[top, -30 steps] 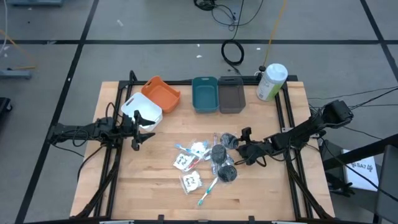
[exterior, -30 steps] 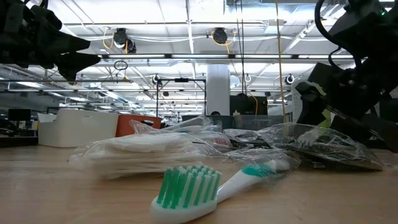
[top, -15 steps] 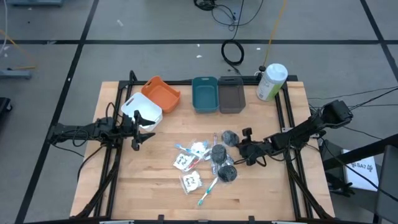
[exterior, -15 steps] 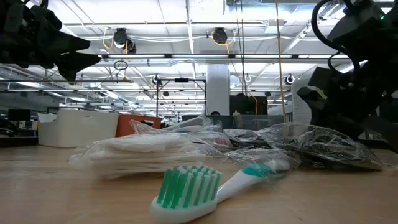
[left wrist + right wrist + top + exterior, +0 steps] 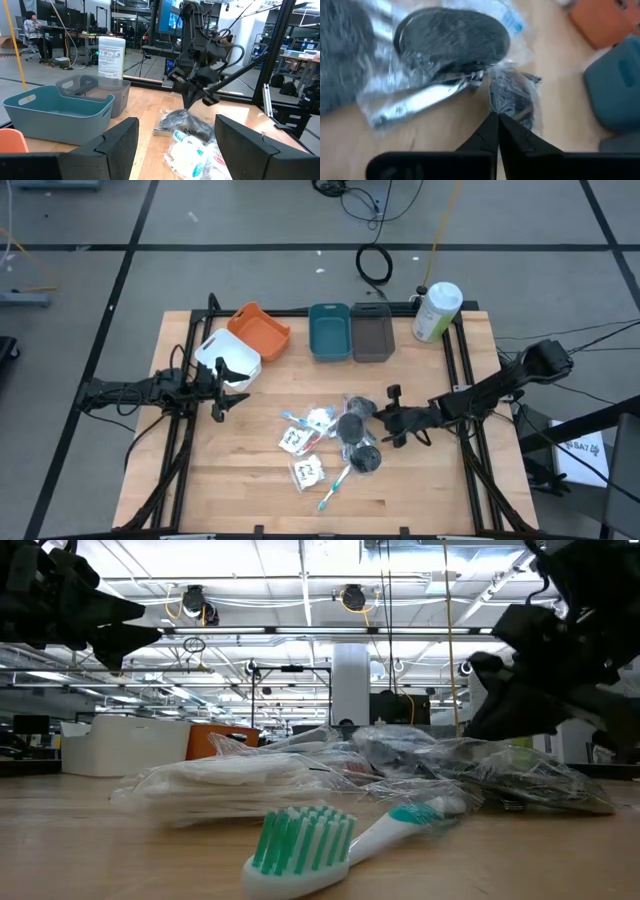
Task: Pick & Place Travel size toiletries
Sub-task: Put the top black hairbrush into the orange bin
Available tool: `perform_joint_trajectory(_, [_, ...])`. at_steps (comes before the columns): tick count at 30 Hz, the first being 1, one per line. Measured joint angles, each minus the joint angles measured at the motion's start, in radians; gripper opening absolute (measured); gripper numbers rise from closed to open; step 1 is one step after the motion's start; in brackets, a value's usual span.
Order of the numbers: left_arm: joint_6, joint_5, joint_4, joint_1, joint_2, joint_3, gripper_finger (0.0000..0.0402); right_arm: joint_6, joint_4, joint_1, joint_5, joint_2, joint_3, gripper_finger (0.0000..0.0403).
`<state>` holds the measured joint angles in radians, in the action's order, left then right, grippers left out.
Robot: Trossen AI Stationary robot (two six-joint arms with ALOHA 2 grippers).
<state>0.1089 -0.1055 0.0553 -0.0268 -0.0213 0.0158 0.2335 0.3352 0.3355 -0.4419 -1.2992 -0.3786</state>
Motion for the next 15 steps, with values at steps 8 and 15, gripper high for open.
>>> perform_joint_trajectory(8, [0.0, 0.0, 0.0, 0.0, 0.0, 0.0, 0.0255, 0.035, 0.011, -0.002, -0.047, 0.143, 0.0, 0.0])
perform_joint_trajectory(15, [0.0, 0.0, 0.001, 0.0, 0.0, 0.0, 0.0255, 0.117, 0.116, -0.003, -0.089, 0.237, 0.0, 0.0])
